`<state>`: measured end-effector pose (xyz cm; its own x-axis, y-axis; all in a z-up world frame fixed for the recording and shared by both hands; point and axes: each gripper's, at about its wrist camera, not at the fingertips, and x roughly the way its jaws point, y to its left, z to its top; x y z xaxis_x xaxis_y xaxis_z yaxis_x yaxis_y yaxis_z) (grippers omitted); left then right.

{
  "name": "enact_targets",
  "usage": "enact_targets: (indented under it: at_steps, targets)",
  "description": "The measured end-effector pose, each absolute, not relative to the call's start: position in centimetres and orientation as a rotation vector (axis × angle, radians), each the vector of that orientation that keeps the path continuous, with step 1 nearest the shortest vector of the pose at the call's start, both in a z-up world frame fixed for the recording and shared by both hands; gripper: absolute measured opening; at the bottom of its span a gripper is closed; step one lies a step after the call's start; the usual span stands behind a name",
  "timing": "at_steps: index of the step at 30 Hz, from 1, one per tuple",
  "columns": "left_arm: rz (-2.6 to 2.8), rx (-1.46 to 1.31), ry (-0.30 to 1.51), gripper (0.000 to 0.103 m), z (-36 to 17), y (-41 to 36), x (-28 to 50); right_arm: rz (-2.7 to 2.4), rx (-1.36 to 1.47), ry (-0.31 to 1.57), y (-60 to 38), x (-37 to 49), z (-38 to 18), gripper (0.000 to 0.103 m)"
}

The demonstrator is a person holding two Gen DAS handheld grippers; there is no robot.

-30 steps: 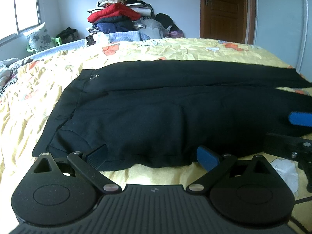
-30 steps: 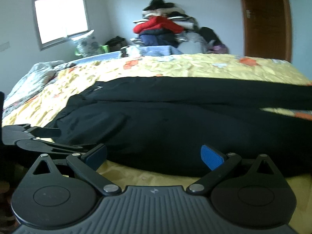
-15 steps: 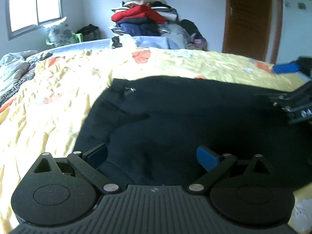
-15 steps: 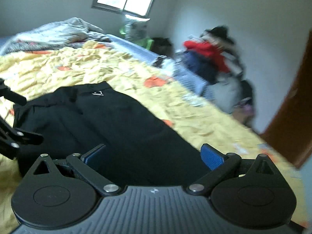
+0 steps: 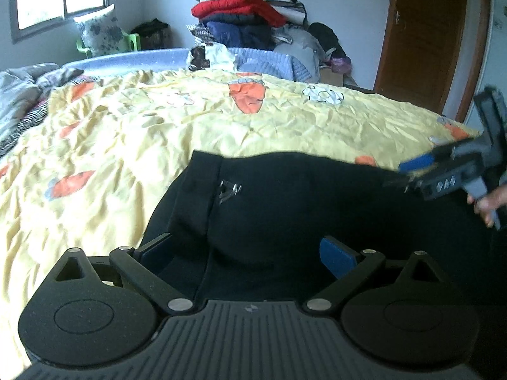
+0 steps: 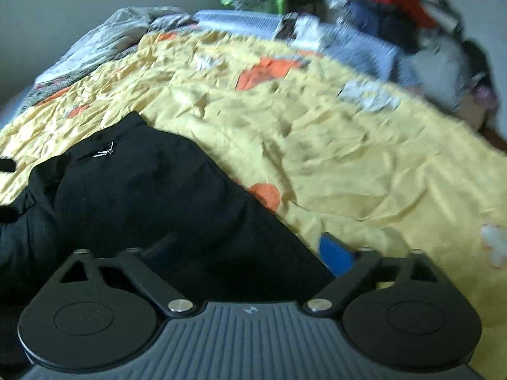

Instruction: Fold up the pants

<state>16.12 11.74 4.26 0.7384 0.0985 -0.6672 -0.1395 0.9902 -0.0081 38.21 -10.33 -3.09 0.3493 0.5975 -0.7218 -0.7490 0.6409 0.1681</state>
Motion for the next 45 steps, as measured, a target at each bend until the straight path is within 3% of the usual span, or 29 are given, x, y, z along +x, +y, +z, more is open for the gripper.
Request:
enact_targets:
  at_steps: [3, 4, 5, 7, 15, 25, 27, 30, 31, 33, 39, 40, 42, 44, 45]
  targets:
    - [0.097, -0.09, 0.77, 0.1, 4.5, 12.2, 19.6, 0.922, -0.18, 0.846, -10.6, 39.3, -3.7, 0.056]
    - [0.092, -0.098, 0.777, 0.1, 4.4, 12.2, 20.4, 0.932, -0.175, 0.838, -10.7, 39.3, -3.6, 0.027]
    - [0.086, -0.116, 0.788, 0.1, 4.5, 12.4, 21.6, 0.922, -0.192, 0.819, -10.8, 39.1, -3.4, 0.011]
    - [0.09, -0.153, 0.8, 0.1, 4.4, 12.9, 23.1, 0.929, -0.258, 0.756, -10.6, 37.8, -3.0, 0.006]
    - [0.078, -0.419, 0.894, 0.099, 3.2, 15.8, 29.8, 0.959, -0.625, 0.466, -9.7, 27.9, -1.0, 0.004]
    - [0.054, -0.58, 1.029, 0.096, 0.9, 17.3, 34.0, 0.96, -0.875, 0.301, -9.2, 22.0, -1.7, 0.004]
    - [0.037, -0.589, 1.009, 0.083, 1.0, 17.5, 33.8, 0.953, -0.863, 0.301, -9.2, 22.0, -1.8, 0.004]
    - [0.03, -0.583, 1.032, 0.023, 0.7, 17.5, 33.4, 0.941, -0.834, 0.307, -9.3, 22.2, -1.8, 0.004]
    - [0.016, -0.61, 1.027, 0.012, 0.5, 17.8, 33.0, 0.938, -0.819, 0.311, -9.4, 22.2, -1.7, 0.004]
    - [0.018, -0.657, 0.979, 0.006, 0.6, 18.3, 31.3, 0.938, -0.79, 0.33, -9.4, 22.1, -1.5, 0.004]
    - [-0.001, -0.642, 0.842, 0.004, 3.0, 17.8, 25.0, 0.898, -0.766, 0.313, -9.8, 21.1, -0.2, 0.004]
    - [-0.005, -0.636, 0.824, 0.004, 3.3, 17.6, 24.1, 0.873, -0.743, 0.296, -10.1, 21.6, 0.1, 0.007]
    - [-0.008, -0.623, 0.786, 0.004, 4.2, 17.2, 22.3, 0.869, -0.68, 0.376, -10.4, 23.2, 0.5, 0.028]
    - [-0.014, -0.608, 0.76, 0.004, 4.8, 16.8, 20.7, 0.878, -0.637, 0.396, -10.6, 23.8, 0.5, 0.078]
    - [-0.015, -0.596, 0.751, 0.004, 5.1, 16.5, 20.1, 0.89, -0.648, 0.391, -10.6, 23.5, 0.3, 0.083]
